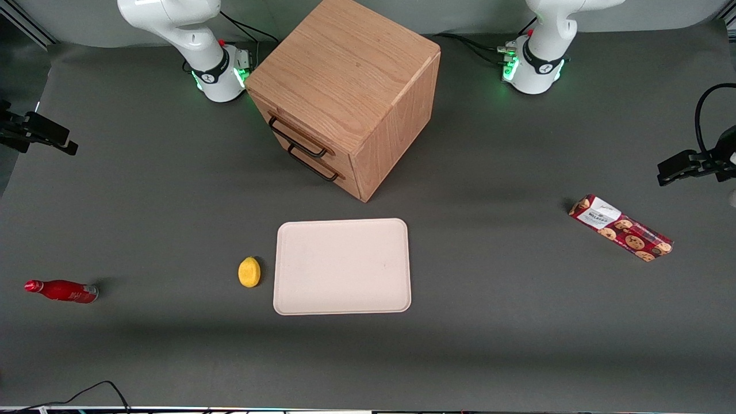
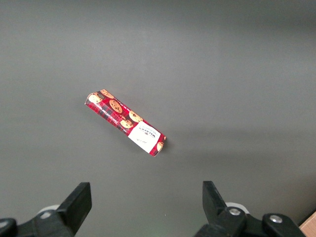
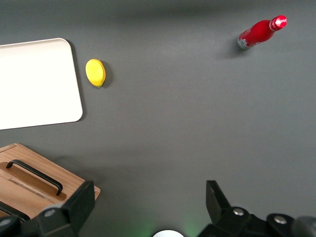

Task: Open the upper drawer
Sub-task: 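Move the right gripper from rest toward the wooden cabinet's drawer handles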

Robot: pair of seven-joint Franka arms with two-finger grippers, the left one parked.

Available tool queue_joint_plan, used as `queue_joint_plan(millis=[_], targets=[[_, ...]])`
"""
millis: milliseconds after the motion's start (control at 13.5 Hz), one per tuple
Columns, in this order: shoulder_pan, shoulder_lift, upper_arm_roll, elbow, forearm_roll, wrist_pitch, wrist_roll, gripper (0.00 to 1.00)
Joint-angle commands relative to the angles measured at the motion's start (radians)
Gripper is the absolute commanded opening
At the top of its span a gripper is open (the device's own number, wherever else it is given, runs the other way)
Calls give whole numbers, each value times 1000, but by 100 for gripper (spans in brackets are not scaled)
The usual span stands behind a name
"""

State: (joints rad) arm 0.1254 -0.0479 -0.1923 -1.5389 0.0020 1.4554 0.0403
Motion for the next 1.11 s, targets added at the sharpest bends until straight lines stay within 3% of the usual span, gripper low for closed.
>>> queue_joint_plan(millis=[0, 517, 1034], targets=[[0, 11, 2, 19, -19, -10, 21, 100], [13, 39, 23, 22, -23, -3, 10, 100], [-45, 121, 299, 17, -22, 104, -117, 100]])
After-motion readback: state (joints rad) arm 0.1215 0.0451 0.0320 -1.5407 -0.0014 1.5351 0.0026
